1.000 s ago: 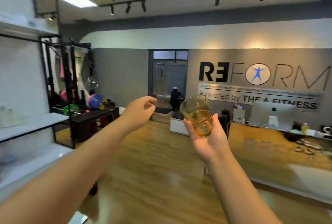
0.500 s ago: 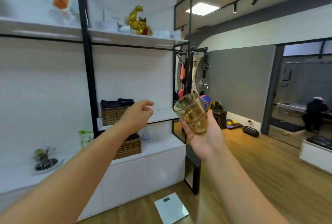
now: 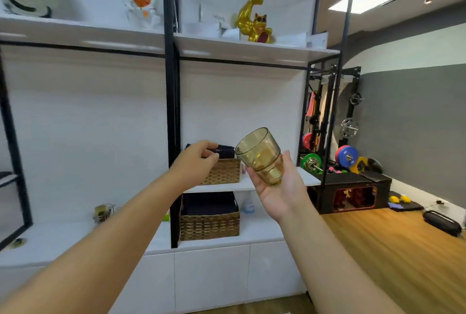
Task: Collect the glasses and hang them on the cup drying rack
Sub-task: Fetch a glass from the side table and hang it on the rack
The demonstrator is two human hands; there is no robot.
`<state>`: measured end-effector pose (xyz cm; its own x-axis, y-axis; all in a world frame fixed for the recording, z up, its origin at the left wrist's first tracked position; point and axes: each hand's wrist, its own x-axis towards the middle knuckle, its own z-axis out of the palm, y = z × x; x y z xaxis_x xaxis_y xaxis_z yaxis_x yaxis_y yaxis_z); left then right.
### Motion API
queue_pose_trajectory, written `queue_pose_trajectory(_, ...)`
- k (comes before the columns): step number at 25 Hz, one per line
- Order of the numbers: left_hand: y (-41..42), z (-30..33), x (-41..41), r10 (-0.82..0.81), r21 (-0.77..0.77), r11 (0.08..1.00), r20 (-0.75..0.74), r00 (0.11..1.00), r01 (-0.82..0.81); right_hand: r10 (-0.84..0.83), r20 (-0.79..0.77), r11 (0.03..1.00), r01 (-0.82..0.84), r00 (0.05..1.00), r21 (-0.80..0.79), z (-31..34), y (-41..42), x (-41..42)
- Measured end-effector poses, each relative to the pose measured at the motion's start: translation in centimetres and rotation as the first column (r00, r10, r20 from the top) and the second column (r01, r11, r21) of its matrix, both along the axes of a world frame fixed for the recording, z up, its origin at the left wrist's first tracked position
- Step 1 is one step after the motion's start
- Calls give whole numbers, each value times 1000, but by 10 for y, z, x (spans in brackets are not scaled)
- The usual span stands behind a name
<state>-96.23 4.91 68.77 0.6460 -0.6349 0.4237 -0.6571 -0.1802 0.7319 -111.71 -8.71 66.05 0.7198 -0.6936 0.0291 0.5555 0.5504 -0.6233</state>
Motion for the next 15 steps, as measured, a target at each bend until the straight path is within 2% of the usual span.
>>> queue_pose_trajectory(6,-65,-10,63,255,-108,961,-10,967,-255,183,6,983,-183,983,33,-10,-96,102)
queue_pose_trajectory(11,-81,-7,115,499,-134,855,-43,865,-500,409,-62,912,-409,910,8,-9,-145,193)
queue_pose_trajectory(15,-58,-14,159,622,-87,777,-41,782,-623,561,-72,827,-562,825,16,-19,-139,271)
